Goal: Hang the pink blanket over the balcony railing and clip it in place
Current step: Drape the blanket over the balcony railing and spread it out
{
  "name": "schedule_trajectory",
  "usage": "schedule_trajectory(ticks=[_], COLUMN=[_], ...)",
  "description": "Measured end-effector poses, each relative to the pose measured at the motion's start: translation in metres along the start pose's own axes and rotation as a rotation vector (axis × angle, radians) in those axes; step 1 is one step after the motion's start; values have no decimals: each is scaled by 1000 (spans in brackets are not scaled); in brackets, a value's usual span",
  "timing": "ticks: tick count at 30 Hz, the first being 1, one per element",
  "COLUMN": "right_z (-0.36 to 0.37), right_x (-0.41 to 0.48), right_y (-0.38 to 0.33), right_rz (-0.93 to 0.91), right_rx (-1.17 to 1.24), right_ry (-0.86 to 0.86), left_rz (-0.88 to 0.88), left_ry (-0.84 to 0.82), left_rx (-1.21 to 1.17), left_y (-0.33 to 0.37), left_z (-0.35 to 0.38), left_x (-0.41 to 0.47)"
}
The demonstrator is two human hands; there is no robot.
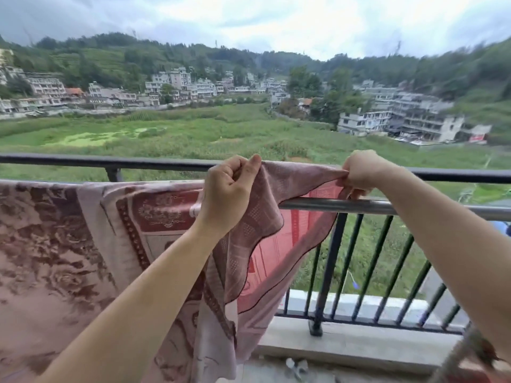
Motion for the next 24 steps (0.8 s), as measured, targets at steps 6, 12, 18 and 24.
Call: schedule_trajectory(ticks=[6, 12, 18, 24], right_z=[-51, -65, -57, -42], right_x=[-39, -79, -87, -54], right_y=[137, 254, 276, 298], right_rz=[42, -129, -242, -299], right_rx=[594, 193, 203, 312], right_ry=[314, 389, 307, -8], left_rz=[-68, -46, 148, 239], left_ry=[-148, -229, -345, -131], left_rx=[107, 365, 845, 922], left_y=[30, 61, 82, 74], left_z=[112, 246, 351, 386], left_x=[-48, -89, -104, -101])
Point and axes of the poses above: each hand's wrist, its own x-axis towards the middle knuckle, its own z-axis out of the palm, y = z × x, the point moved 7 cm from there along x, towards the middle knuckle, and after that the axes turned 5 degrees about z, right-handed, at the moved point
